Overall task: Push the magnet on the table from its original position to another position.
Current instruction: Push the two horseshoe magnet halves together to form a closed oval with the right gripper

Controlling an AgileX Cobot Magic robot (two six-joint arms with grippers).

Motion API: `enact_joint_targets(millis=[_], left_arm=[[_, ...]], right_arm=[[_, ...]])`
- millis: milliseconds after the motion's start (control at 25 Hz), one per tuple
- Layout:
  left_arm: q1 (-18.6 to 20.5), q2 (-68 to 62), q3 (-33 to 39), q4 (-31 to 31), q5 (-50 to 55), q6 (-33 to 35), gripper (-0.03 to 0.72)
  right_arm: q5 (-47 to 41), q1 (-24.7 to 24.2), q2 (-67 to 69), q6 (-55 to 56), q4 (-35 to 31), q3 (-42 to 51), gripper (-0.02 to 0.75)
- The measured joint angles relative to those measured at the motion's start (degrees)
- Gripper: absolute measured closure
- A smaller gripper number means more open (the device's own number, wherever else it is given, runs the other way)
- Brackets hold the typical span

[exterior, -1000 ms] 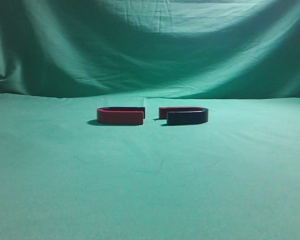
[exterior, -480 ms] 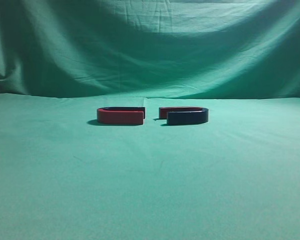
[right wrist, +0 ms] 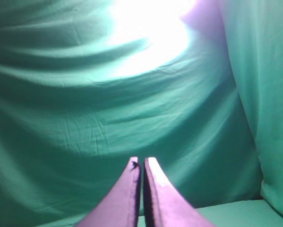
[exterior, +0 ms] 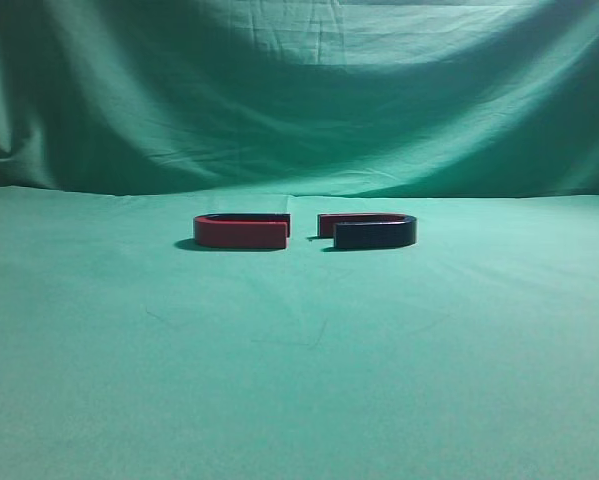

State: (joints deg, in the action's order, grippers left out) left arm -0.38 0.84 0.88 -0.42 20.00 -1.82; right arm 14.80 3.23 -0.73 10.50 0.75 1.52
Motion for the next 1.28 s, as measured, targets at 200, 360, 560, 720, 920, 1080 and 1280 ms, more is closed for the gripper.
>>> enact_joint_targets(millis=[200, 360, 560, 720, 920, 1080, 1280], left_arm=[[0.0, 0.0, 0.0, 0.0, 0.0, 0.0, 0.316], [0.0, 0.0, 0.0, 0.0, 0.0, 0.0, 0.316], [0.0, 0.0, 0.0, 0.0, 0.0, 0.0, 0.316], [0.0, 0.0, 0.0, 0.0, 0.0, 0.0, 0.316], [0.0, 0.0, 0.0, 0.0, 0.0, 0.0, 0.316], [0.0, 0.0, 0.0, 0.0, 0.0, 0.0, 0.316], [0.0, 0.0, 0.0, 0.0, 0.0, 0.0, 0.316]], right_arm=[[-10.2, 0.0, 2.4, -0.2, 0.0, -10.1, 0.738], [-23.7, 0.0, 12.8, -0.3, 0.0, -21.2, 0.738], [-41.4, 0.0, 28.8, -0.9, -0.1, -33.0, 0.738], [-46.9, 0.0, 39.2, -1.8, -1.5, -37.9, 0.738], [-55.1, 0.0, 48.7, -7.5, -2.9, -42.5, 0.738], [-62.7, 0.0, 57.5, -11.4, -4.5, -48.4, 0.738], [-65.6, 4.3, 67.7, -14.5, -7.0, -53.8, 0.738]])
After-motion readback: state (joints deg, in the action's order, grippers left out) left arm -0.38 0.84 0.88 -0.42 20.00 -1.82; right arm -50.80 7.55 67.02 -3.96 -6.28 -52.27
